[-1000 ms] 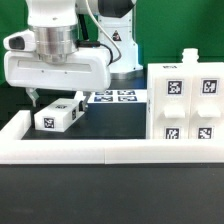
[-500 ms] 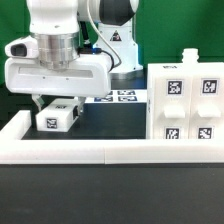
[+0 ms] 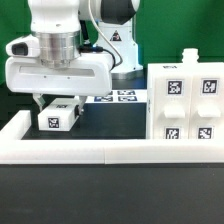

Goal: Assemble cabinet

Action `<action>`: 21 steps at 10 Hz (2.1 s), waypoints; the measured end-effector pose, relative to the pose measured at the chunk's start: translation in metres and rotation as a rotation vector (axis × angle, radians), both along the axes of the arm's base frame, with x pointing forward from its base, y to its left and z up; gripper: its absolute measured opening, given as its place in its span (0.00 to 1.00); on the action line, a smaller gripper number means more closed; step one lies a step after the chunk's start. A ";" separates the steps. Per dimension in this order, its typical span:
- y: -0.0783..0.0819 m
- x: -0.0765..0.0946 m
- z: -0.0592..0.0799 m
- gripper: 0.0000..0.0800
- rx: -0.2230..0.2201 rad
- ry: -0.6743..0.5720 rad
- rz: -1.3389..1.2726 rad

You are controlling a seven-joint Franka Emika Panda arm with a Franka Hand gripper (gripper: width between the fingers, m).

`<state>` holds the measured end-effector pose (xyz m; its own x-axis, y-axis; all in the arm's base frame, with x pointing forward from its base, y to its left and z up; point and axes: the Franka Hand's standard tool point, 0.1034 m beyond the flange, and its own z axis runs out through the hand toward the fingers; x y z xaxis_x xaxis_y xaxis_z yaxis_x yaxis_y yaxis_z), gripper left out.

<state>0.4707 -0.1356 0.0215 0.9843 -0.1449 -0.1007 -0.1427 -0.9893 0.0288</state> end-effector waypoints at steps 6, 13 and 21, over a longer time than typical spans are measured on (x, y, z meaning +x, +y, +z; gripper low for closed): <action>0.084 0.029 0.099 0.70 0.057 0.013 -0.036; 0.155 0.079 0.147 0.70 0.050 0.046 -0.129; 0.193 0.124 0.169 0.70 0.051 -0.013 -0.083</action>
Offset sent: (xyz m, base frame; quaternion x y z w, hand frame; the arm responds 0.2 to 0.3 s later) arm 0.0062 0.0432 0.0667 -0.0043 -0.0371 0.0339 0.9987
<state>0.5952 0.0573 0.1907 0.9705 -0.2207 -0.0972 -0.2240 -0.9743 -0.0238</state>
